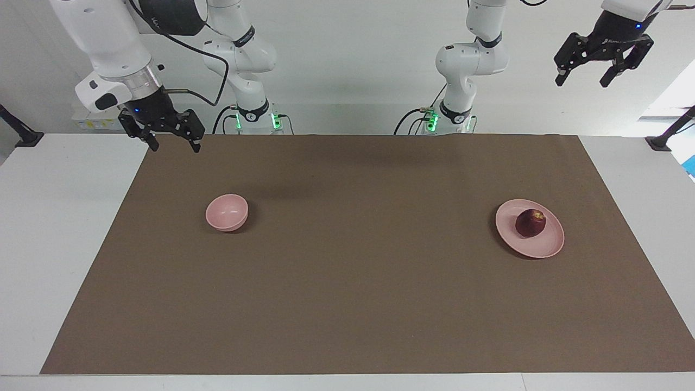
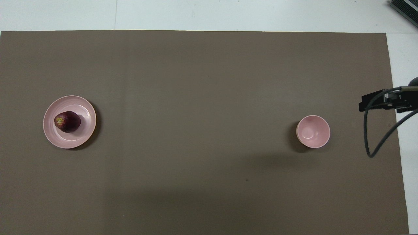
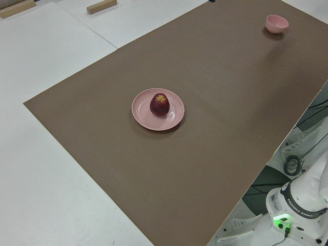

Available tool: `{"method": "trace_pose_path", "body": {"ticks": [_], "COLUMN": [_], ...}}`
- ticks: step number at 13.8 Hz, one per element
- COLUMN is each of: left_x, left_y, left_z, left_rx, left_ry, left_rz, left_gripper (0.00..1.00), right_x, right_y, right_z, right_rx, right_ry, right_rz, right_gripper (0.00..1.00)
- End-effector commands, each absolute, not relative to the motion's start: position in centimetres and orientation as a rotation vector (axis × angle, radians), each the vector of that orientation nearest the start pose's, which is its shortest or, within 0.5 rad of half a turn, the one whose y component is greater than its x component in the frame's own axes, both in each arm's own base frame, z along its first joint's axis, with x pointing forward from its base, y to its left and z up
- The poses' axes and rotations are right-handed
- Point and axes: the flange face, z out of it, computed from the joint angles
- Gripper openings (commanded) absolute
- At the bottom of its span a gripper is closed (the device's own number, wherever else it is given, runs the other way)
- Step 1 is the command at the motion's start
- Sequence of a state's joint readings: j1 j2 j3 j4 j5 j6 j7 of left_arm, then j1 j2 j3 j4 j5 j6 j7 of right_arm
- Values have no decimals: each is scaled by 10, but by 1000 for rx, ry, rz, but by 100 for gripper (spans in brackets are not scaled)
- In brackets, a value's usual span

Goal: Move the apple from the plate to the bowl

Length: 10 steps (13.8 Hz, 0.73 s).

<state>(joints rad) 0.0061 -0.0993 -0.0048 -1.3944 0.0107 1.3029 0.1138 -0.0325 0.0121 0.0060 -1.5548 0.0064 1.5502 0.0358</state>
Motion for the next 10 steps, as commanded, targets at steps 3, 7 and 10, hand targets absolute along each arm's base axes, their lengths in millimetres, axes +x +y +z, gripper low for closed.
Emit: {"method": "trace_pose_path", "body": {"ticks": [3,7,10], "left_x": [502,514,520], "left_y": [4,5,20], "left_z": [670,586,536], "left_rx": [-3128,-3129,-3130], "left_ry": [189,186,142], "left_rz": [-38,-21,-81], "left_gripper": [100,100,100], "right_x": [554,554,554], "right_y": [-13,-13,-13], "right_z": [624,624,624], "right_rx": [-3115,-3115,-3115], "right_ry": [105,105,105], "right_rz": [36,36,36], "right_gripper": [100,100,100]}}
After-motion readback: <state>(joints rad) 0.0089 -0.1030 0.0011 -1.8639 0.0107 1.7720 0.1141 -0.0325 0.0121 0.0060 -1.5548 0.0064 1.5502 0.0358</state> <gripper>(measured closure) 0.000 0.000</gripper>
